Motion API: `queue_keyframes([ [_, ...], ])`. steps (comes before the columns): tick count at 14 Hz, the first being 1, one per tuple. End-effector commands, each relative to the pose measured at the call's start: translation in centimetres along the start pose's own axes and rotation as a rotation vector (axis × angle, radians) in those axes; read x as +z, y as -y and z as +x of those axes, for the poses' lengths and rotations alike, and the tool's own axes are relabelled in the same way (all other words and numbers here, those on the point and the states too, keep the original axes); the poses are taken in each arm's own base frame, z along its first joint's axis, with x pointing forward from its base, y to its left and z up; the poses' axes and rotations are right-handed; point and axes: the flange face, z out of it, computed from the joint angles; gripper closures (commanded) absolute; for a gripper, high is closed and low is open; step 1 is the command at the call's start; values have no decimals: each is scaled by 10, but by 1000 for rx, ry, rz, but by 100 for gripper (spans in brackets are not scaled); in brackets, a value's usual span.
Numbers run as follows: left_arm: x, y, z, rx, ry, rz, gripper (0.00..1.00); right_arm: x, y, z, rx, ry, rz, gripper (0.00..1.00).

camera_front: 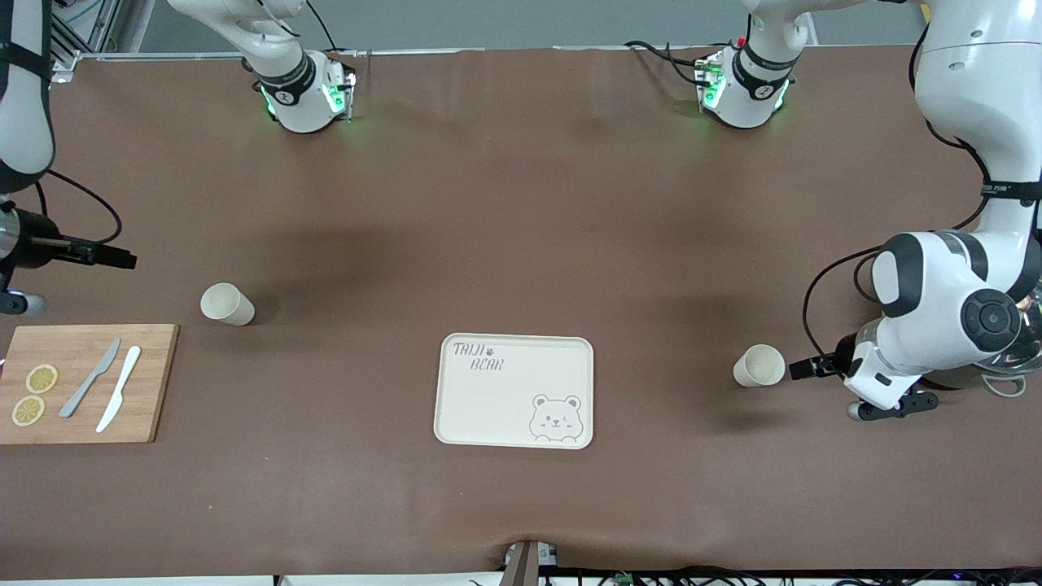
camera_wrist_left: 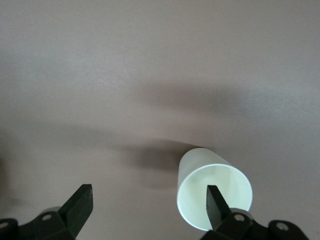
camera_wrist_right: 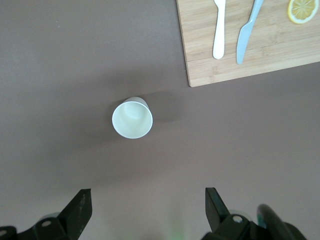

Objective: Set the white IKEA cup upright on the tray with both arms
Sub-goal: 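Close the right gripper on its cup while the left gripper grasps the other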

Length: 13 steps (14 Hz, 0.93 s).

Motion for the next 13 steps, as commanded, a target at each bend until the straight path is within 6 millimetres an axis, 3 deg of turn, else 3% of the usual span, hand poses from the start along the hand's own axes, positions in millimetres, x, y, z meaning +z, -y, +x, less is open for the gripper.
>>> queue_keyframes([
  [1,4,-12,-4,8,-9,13,0,37,-7,-4,36,-12,46,0],
  [3,12,-22,-7,23,4,15,0,58,-5,-3,40,-15,64,0],
  [8,47,-16,-16,37,64,23,0,133,-1,-12,56,-49,84,0],
  [11,67,-26,-21,52,94,26,30,158,-3,-14,67,-88,81,0],
  [12,71,-25,-21,51,100,28,43,166,-3,-13,68,-108,80,0],
  [13,73,-26,-22,54,103,27,63,173,-3,-13,73,-127,84,0],
])
